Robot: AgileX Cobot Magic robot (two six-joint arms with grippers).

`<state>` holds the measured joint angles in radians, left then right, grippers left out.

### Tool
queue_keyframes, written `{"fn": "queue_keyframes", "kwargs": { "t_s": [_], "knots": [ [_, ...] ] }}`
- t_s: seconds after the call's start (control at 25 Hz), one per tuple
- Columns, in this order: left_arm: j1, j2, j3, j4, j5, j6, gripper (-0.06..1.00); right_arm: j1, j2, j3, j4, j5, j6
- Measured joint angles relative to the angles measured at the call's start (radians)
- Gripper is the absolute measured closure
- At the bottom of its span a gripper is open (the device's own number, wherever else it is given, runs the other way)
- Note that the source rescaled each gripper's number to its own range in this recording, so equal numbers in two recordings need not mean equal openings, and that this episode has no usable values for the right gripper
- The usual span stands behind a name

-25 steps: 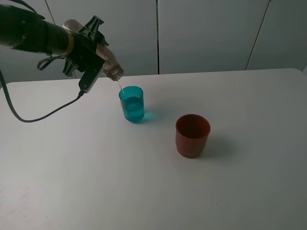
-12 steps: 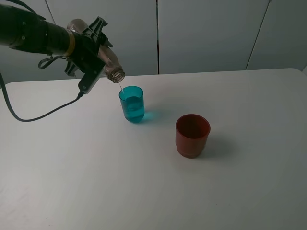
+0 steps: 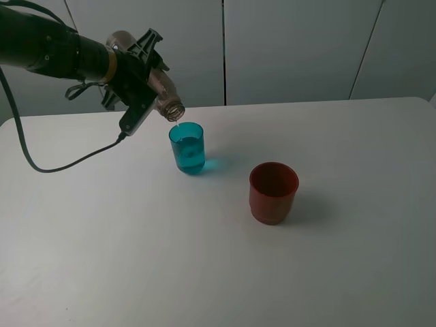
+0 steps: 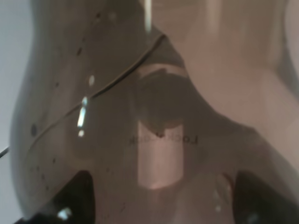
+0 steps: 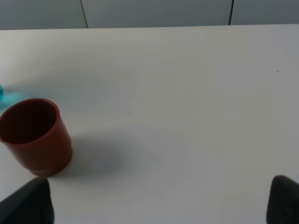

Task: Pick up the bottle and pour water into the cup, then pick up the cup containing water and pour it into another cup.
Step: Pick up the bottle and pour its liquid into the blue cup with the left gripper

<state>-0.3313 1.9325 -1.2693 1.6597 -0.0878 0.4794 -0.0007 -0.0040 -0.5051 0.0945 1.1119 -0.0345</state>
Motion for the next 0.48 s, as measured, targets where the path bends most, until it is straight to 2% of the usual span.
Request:
{"fn": "queue_keyframes", "kwargs": {
  "t_s": [0.48],
  "knots": [
    [-0.006,0.018,-0.029,0.063,0.009,0.064,0.92,0.000,0.000,0.000,0.000,0.000,0.000]
  ]
}}
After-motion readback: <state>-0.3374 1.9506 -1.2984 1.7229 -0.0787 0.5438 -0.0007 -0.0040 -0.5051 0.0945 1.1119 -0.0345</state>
